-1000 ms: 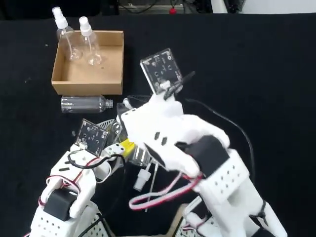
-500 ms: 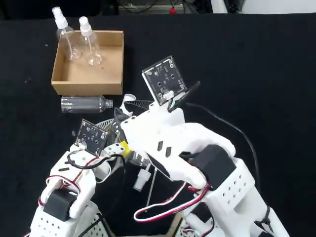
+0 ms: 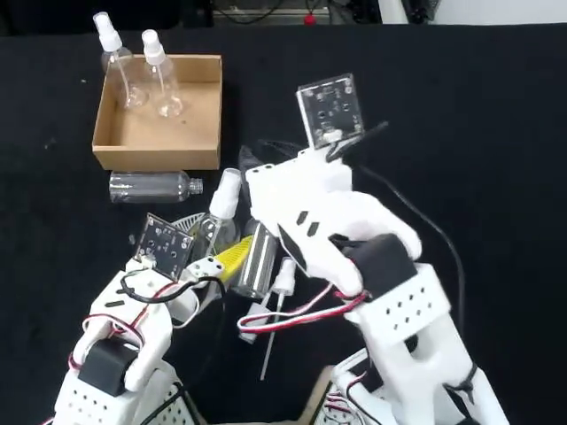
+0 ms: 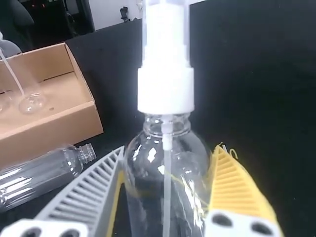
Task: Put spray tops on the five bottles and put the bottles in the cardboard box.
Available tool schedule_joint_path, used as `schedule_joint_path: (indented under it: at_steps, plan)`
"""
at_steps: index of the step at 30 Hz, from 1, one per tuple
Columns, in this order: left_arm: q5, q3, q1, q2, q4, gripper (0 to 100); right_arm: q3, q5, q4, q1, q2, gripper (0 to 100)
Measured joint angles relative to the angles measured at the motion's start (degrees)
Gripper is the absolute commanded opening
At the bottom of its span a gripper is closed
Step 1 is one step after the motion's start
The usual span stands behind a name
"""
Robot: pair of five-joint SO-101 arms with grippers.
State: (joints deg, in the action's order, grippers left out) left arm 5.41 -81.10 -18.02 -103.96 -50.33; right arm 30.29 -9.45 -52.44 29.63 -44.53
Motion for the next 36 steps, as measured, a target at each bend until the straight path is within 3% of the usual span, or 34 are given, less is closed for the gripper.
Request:
schedule_joint_path:
  at_steps: [15,32,36]
  plan:
    - [0.0,0.0,-0.2,0.0,0.0,25,0.6,0.0,-6.1,8.6,-4.4,8.2]
    - [0.0,1.6,0.0,-0.1,0.0,25,1.6,0.4,-7.0,9.0,-9.8,8.3]
    - [0.0,1.6,0.0,-0.1,0.0,25,-2.5,4.0,-10.1,8.7,-15.6,8.3]
